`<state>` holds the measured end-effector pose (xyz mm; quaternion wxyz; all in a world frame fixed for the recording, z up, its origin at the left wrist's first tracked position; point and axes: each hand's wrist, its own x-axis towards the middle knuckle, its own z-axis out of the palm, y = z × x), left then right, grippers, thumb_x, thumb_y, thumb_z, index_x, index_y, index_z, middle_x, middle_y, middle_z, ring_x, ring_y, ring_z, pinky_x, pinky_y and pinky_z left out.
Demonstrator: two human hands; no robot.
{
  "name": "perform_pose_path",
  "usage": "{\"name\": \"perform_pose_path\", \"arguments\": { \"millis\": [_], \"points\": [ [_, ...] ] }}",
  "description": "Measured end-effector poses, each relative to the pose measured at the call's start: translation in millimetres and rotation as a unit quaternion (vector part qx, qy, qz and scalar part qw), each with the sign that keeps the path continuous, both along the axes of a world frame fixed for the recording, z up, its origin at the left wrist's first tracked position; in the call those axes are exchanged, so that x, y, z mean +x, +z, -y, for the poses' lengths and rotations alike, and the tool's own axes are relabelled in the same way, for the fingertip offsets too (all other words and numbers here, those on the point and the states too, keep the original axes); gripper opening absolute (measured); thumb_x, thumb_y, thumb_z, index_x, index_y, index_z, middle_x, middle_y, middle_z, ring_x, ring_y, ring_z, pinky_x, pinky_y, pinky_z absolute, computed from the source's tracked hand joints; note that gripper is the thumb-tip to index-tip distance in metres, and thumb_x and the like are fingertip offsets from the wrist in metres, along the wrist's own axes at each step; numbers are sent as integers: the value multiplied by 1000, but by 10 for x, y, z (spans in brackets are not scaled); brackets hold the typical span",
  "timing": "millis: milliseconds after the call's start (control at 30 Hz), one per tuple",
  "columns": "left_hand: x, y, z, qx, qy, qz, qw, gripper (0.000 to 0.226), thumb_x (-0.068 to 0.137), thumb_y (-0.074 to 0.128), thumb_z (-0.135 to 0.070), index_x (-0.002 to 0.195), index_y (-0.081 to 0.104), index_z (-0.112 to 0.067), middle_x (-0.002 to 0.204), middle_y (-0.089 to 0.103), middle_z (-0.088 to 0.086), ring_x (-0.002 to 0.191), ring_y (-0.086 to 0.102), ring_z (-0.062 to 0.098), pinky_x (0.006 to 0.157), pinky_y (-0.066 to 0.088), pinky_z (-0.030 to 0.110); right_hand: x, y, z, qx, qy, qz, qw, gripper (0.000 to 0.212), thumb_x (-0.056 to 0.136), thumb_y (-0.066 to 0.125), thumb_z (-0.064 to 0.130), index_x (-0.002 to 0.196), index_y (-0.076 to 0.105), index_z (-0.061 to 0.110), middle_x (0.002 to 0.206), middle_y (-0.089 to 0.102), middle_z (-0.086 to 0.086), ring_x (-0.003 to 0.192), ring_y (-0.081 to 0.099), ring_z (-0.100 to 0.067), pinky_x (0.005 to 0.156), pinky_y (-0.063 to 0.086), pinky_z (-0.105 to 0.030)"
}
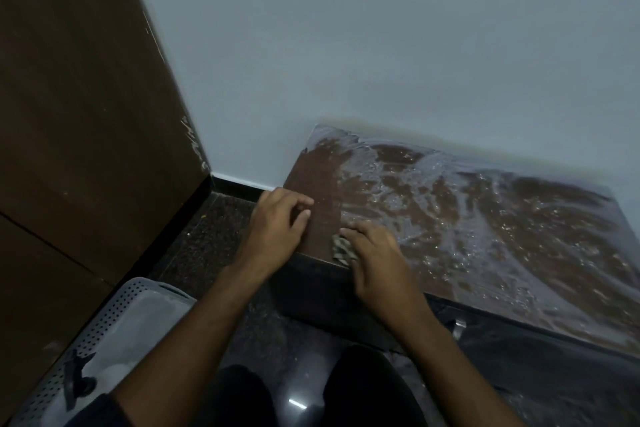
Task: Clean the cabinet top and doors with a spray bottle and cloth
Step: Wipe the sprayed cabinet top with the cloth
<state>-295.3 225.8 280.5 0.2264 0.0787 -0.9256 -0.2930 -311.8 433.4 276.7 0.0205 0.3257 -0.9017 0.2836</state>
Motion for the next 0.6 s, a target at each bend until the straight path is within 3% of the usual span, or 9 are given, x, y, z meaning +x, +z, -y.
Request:
{"name": "perform_pose_path", "arguments": {
  "millis": [67,167,300,400,500,600],
  "points": [
    [-15,-6,-74,0,-11,17,1000,18,88,66,-22,106,68,-23,101,59,-8,97,48,9,86,42,23,-24,8,-69,5,-33,-1,999,43,91,60,4,133,60,13,136,53,1,128,42,-18,108,30,-21],
    [1,-15,-74,17,-4,35,999,20,88,66,-22,108,67,-25,97,57,-9,95,48,9,85,45,26,15,17,149,-1,-41,-9,999,43,91,60,4,134,60,11,137,53,-2,129,40,-20,111,31,-25],
    [22,17,-7,19,24,15,999,23,87,64,-14,108,68,-21,96,59,-7,96,49,12,87,44,27,8,71,564,-2,24,-7,1000,46,92,60,5,138,56,10,141,51,-5,134,38,-23,118,33,-35],
    [38,38,71,21,58,-4,998,24,86,63,-12,106,69,-21,100,63,-4,99,53,17,89,45,29,-30,97,552,7,56,-12,998,48,92,61,6,139,55,14,143,49,-3,136,37,-22,116,35,-35],
    [88,28,164,48,76,0,996,21,87,64,-10,105,69,-20,105,59,-4,100,55,16,89,46,28,-60,61,84,2,-1,-6,1000,43,92,62,6,134,60,17,138,52,2,131,41,-17,110,37,-28],
    [145,1,199,107,94,12,990,24,90,63,-11,113,67,-18,109,56,-2,89,56,6,84,48,21,-104,49,-313,2,-74,3,997,41,91,63,5,131,63,13,133,56,0,125,44,-19,105,29,-21]
  ]
}}
